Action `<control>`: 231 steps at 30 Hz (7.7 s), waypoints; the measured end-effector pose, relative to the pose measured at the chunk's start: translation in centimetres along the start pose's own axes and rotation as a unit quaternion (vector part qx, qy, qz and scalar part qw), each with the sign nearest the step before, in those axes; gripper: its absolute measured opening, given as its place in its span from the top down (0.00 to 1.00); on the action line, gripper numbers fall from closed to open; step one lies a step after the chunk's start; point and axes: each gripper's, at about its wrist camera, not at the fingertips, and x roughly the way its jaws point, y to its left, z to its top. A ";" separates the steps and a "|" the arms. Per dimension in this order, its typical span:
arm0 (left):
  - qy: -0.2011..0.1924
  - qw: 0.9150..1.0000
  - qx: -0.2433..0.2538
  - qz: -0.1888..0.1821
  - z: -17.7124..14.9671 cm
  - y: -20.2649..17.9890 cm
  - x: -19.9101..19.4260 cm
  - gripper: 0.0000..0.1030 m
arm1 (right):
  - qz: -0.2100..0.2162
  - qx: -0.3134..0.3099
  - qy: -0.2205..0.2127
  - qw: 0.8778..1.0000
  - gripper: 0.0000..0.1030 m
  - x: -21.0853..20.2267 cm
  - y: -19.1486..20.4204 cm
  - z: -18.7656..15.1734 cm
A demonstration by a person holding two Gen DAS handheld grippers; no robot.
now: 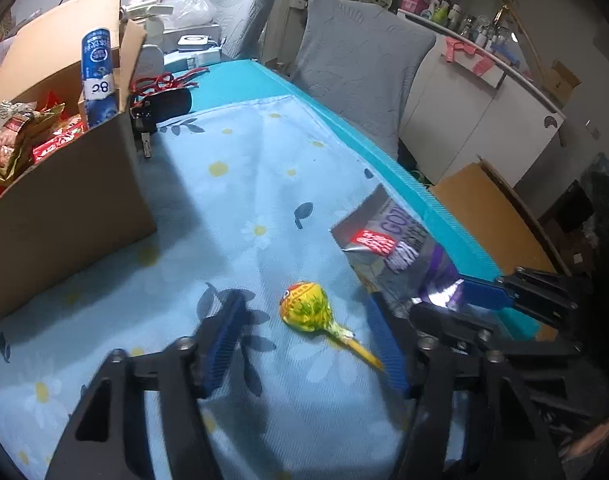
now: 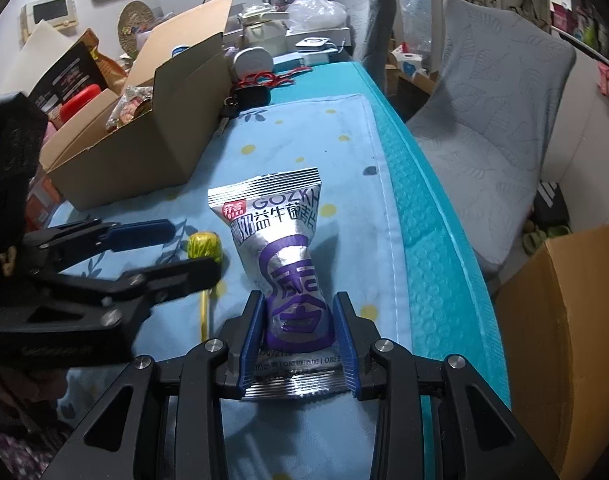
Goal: Organize snacks
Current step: 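Grasp the yellow lollipop with the left tool while the right tool grasps the GOZKI bag, then lift the lollipop and GOZKI bag toward the cardboard box with both tools, then lower both held snacks into the box and open both tools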
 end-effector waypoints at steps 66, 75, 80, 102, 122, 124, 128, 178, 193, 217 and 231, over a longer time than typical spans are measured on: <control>-0.003 0.994 -0.016 0.107 -8.1 12.1 -7.3 0.73 | 0.011 -0.086 0.000 0.996 0.44 3.1 15.7 -2.7; -0.001 0.995 -0.010 0.095 -7.8 11.8 -7.1 0.74 | -0.001 -0.047 -0.021 0.999 0.71 3.0 15.0 -2.5; -0.011 0.995 -0.008 0.095 -7.4 11.6 -8.1 0.74 | 0.005 -0.044 -0.033 0.998 0.72 1.9 15.0 -2.6; -0.045 0.996 -0.035 0.063 -6.8 12.6 -12.1 0.73 | 0.048 -0.063 -0.057 0.995 0.72 -0.6 16.3 -1.2; 0.002 0.997 -0.055 0.062 -7.4 13.7 -7.7 0.76 | 0.045 -0.042 -0.023 0.998 0.72 1.0 15.1 -2.2; 0.003 0.997 -0.054 0.056 -7.4 13.6 -8.1 0.76 | 0.048 -0.042 -0.022 0.998 0.72 1.1 15.2 -2.0; -0.023 0.998 -0.035 0.051 -7.1 12.7 -10.7 0.76 | 0.058 -0.050 -0.031 0.997 0.72 0.7 15.6 -1.5; -0.263 0.954 -0.047 0.133 14.1 19.6 -19.1 0.76 | 0.111 -0.123 -0.164 0.972 0.72 0.5 18.9 22.7; -0.171 0.976 -0.046 0.129 17.0 24.6 -11.0 0.76 | 0.094 -0.103 -0.104 0.985 0.72 8.0 18.3 25.8; -0.050 0.986 -0.048 0.149 16.9 26.5 -3.5 0.76 | 0.024 -0.110 -0.032 0.993 0.71 12.8 17.8 25.3; -0.032 0.983 -0.055 0.172 17.0 26.0 -3.2 0.76 | 0.018 -0.114 -0.015 0.993 0.65 13.5 18.3 25.1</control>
